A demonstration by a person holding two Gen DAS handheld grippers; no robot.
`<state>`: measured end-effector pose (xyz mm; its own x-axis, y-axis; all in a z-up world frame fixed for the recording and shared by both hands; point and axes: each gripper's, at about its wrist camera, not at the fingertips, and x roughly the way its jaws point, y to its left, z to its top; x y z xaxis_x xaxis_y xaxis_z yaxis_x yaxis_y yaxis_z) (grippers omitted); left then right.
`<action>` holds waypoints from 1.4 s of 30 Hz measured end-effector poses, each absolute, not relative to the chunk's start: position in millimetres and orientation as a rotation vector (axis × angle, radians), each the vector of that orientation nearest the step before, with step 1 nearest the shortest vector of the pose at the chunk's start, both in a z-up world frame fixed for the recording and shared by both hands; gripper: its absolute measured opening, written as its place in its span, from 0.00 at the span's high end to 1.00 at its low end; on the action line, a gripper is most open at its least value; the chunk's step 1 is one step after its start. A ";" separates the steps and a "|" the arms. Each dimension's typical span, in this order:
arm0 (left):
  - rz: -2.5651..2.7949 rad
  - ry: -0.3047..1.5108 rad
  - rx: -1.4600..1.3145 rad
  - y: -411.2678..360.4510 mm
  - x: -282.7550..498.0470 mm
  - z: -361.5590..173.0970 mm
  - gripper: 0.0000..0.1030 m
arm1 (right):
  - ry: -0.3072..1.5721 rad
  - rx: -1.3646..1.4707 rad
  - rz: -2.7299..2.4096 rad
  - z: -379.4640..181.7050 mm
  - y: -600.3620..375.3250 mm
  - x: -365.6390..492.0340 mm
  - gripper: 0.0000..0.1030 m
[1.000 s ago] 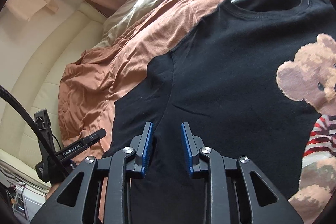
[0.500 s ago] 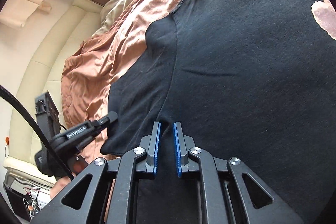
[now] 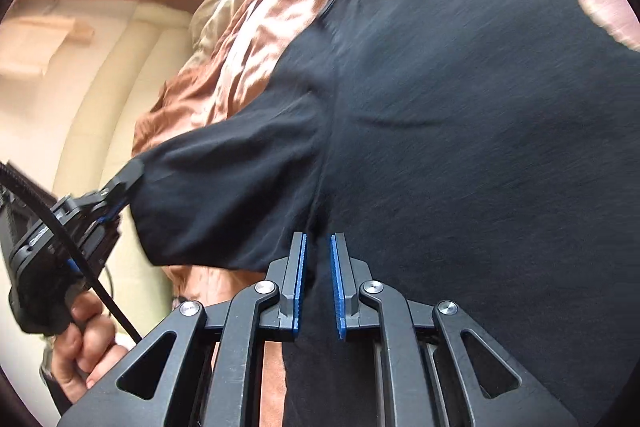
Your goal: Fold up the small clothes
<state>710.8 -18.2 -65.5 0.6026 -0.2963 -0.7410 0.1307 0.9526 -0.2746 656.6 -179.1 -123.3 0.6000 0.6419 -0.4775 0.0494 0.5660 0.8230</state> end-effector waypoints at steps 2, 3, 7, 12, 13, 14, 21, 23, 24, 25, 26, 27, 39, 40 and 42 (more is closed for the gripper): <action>-0.262 0.881 -0.186 -29.2 709.7 -55.3 0.95 | 0.871 0.942 0.384 -121.2 -191.8 653.7 0.89; -0.271 0.877 -0.181 -35.6 709.5 -51.0 0.95 | 0.863 0.959 0.375 -119.9 -198.7 650.8 0.79; -0.301 0.871 -0.155 -61.7 706.3 -41.3 0.95 | 0.780 0.991 0.330 -106.7 -222.0 637.1 0.32; -0.342 0.870 -0.136 -94.8 701.6 -35.9 0.95 | 0.740 1.011 0.279 -98.9 -241.0 617.2 0.32; -0.352 0.871 -0.132 -101.1 699.8 -36.0 0.95 | 0.736 1.024 0.265 -99.2 -245.2 614.5 0.32; -0.362 0.873 -0.126 -108.0 698.2 -35.8 0.95 | 0.732 1.037 0.256 -100.7 -250.4 605.9 0.32; -0.441 0.900 -0.115 -149.9 690.0 -45.6 0.95 | 0.711 1.107 0.213 -103.7 -267.8 587.6 0.32; -0.502 0.918 -0.135 -160.8 687.5 -52.7 0.95 | 0.701 1.143 0.220 -106.4 -273.7 584.7 0.32; -0.538 0.927 -0.138 -165.9 686.2 -55.5 0.95 | 0.699 1.152 0.217 -107.0 -275.3 584.9 0.32; -0.542 0.938 -0.127 -170.1 685.6 -58.0 0.91 | 0.701 1.149 0.212 -106.6 -277.2 583.7 0.32; -0.531 0.951 -0.114 -173.2 686.1 -60.4 0.81 | 0.704 1.138 0.211 -105.6 -279.3 582.9 0.32; -0.519 0.958 -0.112 -173.0 687.2 -62.6 0.73 | 0.710 1.129 0.219 -105.6 -281.5 580.5 0.32; -0.282 1.037 -0.139 -120.8 708.4 -105.4 0.50 | 0.785 0.963 0.286 -90.6 -262.0 606.9 0.32; -0.275 1.050 -0.139 -117.2 708.7 -111.0 0.50 | 0.796 0.921 0.277 -87.7 -258.5 608.6 0.32; -0.260 1.074 -0.134 -110.5 708.6 -121.7 0.50 | 0.815 0.830 0.258 -81.0 -248.5 611.1 0.32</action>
<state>708.6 -110.5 -121.7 0.4501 -0.2744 -0.8498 0.1447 0.9614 -0.2339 611.1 -248.5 -81.0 0.6760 0.5014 -0.5401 0.0986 0.6648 0.7405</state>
